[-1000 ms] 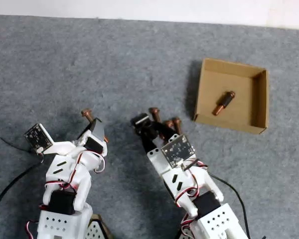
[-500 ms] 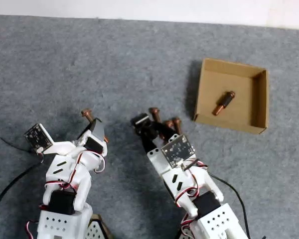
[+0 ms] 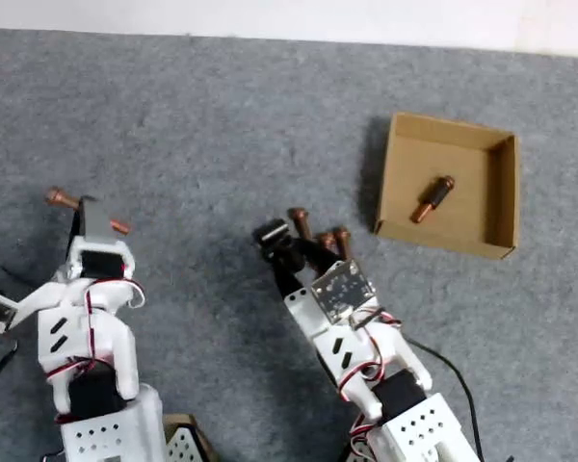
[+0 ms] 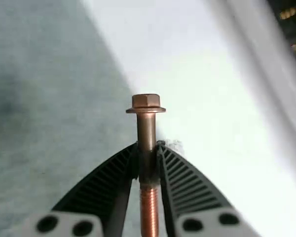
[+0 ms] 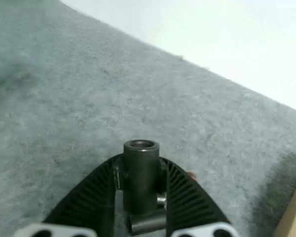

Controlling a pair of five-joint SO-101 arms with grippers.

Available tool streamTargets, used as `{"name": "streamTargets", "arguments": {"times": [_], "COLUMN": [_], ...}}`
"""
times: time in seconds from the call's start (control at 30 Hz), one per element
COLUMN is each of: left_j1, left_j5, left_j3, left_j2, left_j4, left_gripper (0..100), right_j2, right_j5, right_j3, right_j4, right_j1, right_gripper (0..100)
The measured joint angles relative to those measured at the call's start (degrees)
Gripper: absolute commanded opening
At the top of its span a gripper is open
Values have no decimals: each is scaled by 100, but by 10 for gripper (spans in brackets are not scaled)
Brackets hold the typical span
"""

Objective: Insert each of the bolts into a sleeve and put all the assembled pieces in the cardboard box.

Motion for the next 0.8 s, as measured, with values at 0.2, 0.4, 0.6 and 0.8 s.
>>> {"name": "streamTargets", "arguments": {"times": [0.2,0.4,0.6,0.8], "left_j1": [1345,3174,4141,4070], "left_j5": [-510,-1284,-1468,-1468], "left_j3": [-167,-193,-53,246], "left_j2": [0,0,0,0], "left_j4": [-264,-264,-264,-264], "left_gripper": [4,4,4,4], "right_j2": [0,0,0,0], "right_j5": [0,0,18,18], "right_j3": [0,0,0,0], "right_j4": [62,62,62,62], "right_j1": [-422,-422,-431,-431], "right_gripper": [5,5,5,5]}}
